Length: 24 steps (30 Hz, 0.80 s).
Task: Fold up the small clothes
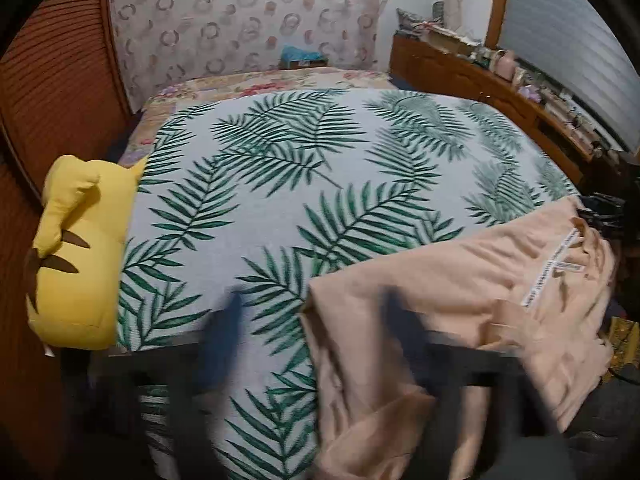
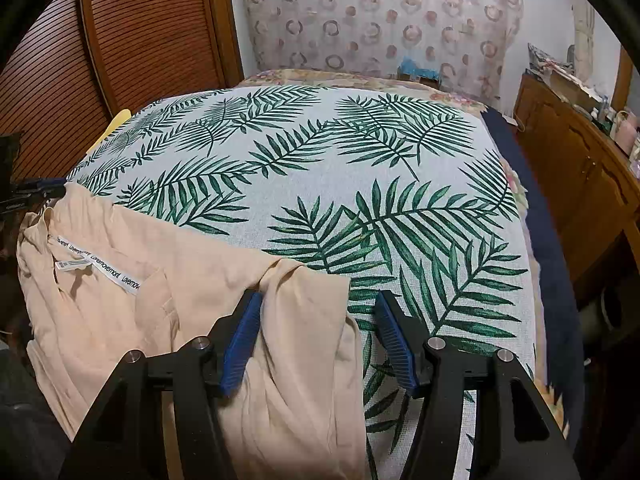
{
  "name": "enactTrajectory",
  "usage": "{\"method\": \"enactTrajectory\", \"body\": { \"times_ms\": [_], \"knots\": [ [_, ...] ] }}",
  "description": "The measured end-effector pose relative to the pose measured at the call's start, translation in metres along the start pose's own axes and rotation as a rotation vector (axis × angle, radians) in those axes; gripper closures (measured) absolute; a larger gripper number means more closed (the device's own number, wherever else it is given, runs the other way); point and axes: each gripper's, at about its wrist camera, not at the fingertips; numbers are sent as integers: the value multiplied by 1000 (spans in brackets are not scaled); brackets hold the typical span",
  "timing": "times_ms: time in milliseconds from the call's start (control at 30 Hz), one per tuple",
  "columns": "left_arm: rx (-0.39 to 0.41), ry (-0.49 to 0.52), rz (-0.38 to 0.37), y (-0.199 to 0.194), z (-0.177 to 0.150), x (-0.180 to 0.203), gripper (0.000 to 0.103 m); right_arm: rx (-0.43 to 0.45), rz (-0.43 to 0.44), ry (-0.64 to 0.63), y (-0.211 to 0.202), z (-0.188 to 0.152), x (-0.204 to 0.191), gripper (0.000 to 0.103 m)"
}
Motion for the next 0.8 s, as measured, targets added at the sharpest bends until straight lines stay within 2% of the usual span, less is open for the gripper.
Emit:
{"method": "enactTrajectory", "body": {
  "times_ms": [133,333,400,467,500,567,600,667,700,733,800],
  "knots": [
    [-55,-33,-12,11,-3,-8,18,1,-1,-3,-1,0,0,41],
    [-68,-5,-11,14,-5,-7,18,1,-1,-6,0,0,0,41],
    [-67,11,-13,14,-3,-6,20,0,0,-8,0,0,0,41],
    [-64,21,-42,14,-2,-3,35,0,2,-12,0,0,0,41],
    [-66,20,-58,14,-1,-3,38,1,6,-12,0,1,1,42],
    [-63,30,-72,13,0,2,50,7,22,-15,0,0,1,51],
    [-59,35,-84,12,-1,4,58,9,39,-17,-1,0,0,63],
    [-54,38,-103,10,-2,8,77,10,67,-18,-2,-1,-2,75],
    [-50,38,-110,8,-3,11,84,8,77,-21,-2,-2,-4,87],
    [-45,38,-108,5,-3,13,93,8,102,-17,-5,-3,-4,90],
    [-2,45,-82,-9,-4,20,94,30,120,-11,-14,-3,-7,91]
  ]
}}
Point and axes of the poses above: each gripper's, at about its wrist camera, not at the fingertips, and y roughly the way its jaws point, x to its right, z to its top, and after that the axes turned 4 degrees about x, right-handed
